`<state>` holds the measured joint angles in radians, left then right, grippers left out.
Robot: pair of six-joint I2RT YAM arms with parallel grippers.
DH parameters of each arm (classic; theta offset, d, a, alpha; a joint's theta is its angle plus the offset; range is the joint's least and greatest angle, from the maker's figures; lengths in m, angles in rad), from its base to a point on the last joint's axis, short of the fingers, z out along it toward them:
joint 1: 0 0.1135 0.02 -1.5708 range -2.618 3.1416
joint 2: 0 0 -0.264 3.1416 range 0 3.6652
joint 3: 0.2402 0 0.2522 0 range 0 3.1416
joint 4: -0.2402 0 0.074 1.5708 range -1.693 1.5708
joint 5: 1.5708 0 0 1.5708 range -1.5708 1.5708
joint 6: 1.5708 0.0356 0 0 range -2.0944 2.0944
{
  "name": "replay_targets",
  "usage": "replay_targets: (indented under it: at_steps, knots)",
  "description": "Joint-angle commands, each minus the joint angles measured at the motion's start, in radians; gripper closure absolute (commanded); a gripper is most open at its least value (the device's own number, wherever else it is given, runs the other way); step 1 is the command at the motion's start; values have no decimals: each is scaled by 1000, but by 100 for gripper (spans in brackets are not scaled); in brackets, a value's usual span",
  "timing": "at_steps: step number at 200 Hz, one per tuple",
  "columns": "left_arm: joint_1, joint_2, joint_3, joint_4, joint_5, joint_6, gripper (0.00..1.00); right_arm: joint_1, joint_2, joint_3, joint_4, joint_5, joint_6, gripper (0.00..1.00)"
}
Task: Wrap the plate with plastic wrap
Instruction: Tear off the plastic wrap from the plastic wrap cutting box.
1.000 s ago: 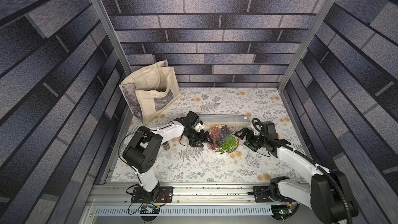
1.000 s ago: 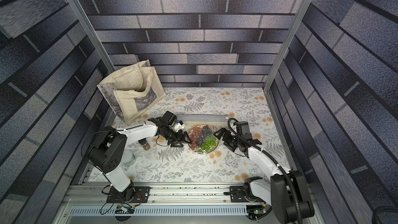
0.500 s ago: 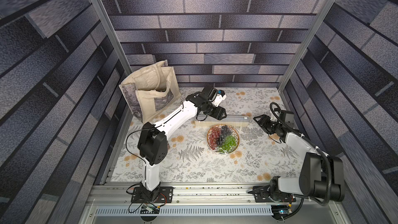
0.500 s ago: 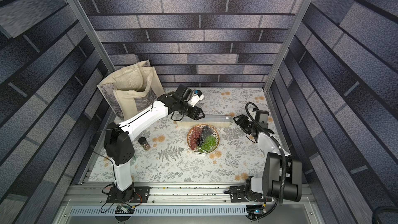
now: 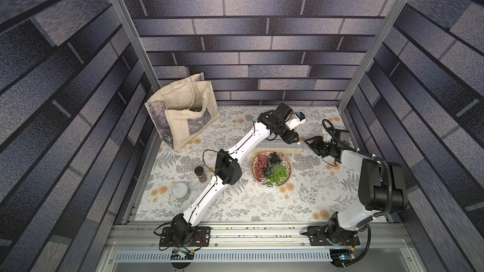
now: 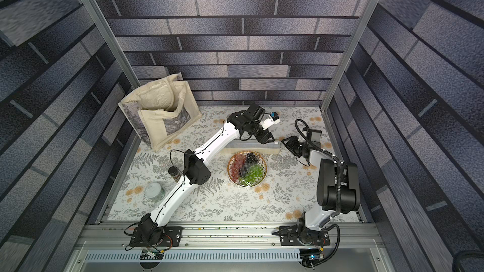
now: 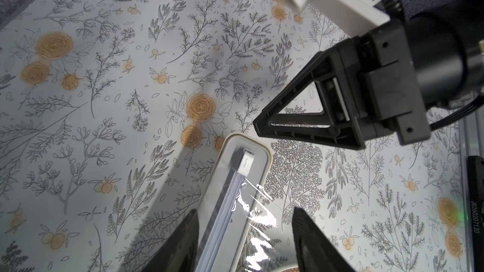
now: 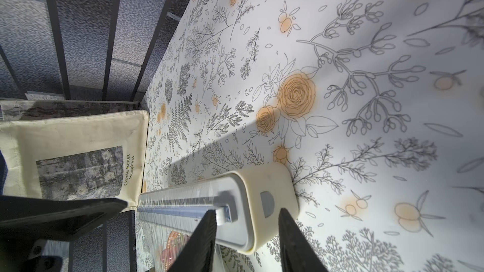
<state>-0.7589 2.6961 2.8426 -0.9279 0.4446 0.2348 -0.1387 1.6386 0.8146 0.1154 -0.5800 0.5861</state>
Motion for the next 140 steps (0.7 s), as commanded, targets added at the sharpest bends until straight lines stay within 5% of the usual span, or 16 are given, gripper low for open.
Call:
replay_targets:
  at_steps: [1,140]
  knots:
    - [5,-19,-48,57,34,32,40,1,31,18,11,-31,0,61]
    - [-5,34,-48,142,22,4,44,69,89,16,-37,-17,-10,78]
